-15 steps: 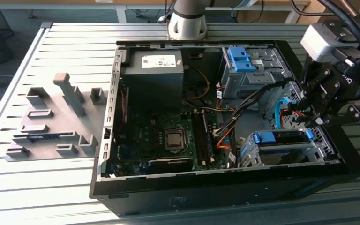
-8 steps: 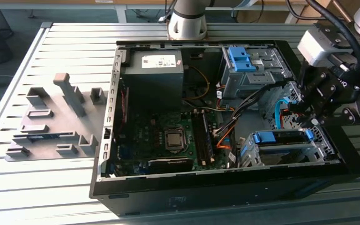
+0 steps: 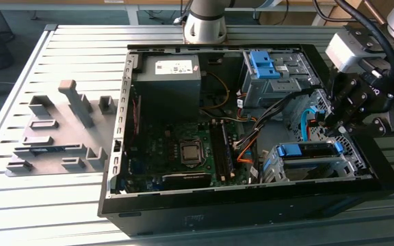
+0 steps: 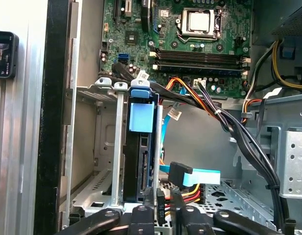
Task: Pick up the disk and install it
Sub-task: 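Insert the first disk wire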
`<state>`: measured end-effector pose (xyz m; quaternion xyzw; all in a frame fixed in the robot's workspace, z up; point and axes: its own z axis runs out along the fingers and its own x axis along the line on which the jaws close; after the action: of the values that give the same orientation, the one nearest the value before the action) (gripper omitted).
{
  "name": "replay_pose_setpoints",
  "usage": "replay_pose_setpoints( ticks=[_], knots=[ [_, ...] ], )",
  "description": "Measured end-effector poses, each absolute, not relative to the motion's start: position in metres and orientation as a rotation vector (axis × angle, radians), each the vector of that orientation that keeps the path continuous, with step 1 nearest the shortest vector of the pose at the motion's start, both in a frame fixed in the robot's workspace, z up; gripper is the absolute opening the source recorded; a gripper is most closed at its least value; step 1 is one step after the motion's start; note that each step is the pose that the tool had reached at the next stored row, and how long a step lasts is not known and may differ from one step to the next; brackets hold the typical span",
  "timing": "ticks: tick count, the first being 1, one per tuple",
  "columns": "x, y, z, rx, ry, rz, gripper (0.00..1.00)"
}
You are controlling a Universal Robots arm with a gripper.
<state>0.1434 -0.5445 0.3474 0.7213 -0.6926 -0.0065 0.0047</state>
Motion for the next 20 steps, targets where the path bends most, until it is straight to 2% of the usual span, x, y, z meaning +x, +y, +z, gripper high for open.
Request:
replay_pose_setpoints(
  ticks=[3,4,6,20],
  knots=[
    [0.143,-0.544,0.347,2.259,-2.169,-0.020,0.26],
    [0.143,-0.544,0.347,2.259,-2.169,-0.020,0.19],
    [0.143,-0.544,0.347,2.259,-2.169,-0.020,0.18],
    [0.129,-0.550,0.347,2.255,-2.185,-0.013,0.16]
  ],
)
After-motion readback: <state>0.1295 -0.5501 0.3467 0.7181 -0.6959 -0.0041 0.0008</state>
